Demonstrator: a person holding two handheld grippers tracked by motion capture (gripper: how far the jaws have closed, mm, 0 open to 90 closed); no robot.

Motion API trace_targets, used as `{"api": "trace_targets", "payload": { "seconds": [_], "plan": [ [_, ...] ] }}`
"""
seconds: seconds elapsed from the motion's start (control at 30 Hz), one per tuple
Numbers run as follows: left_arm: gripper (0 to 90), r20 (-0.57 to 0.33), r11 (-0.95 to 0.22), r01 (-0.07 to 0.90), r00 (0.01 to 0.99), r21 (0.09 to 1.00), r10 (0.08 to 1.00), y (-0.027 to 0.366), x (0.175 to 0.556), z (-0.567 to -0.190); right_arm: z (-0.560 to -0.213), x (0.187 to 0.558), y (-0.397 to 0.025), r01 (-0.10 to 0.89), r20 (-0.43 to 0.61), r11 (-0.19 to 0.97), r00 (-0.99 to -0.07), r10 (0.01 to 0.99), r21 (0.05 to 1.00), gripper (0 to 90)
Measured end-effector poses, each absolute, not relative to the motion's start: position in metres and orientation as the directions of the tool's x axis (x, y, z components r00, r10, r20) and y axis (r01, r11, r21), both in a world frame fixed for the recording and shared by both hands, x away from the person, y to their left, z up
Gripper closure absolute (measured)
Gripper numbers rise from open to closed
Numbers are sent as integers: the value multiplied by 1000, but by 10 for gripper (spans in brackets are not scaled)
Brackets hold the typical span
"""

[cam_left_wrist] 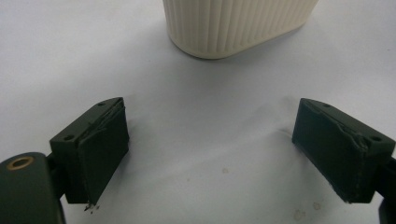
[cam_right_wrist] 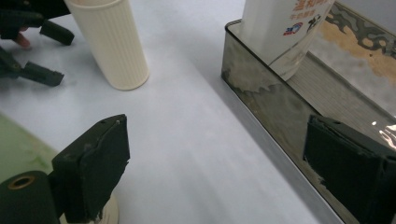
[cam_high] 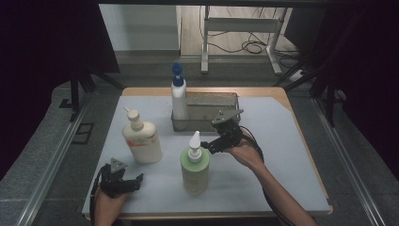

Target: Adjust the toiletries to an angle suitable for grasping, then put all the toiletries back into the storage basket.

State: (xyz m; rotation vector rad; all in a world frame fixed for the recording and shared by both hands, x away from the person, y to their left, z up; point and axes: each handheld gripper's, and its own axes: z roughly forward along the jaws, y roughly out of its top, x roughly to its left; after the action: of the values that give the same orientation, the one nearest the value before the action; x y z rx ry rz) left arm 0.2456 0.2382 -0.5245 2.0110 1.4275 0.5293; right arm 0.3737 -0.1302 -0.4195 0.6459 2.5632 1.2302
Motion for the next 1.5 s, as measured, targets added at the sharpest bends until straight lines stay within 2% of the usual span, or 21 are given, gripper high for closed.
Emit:
{"api": "trace_targets", "payload": {
  "seconds": [1.5],
  "plan": [
    [106, -21, -235, 695, 339, 680, 941, 238, 245, -525, -435, 316, -168, 258, -15, 570, -903, 430, 780, 53]
  ]
}}
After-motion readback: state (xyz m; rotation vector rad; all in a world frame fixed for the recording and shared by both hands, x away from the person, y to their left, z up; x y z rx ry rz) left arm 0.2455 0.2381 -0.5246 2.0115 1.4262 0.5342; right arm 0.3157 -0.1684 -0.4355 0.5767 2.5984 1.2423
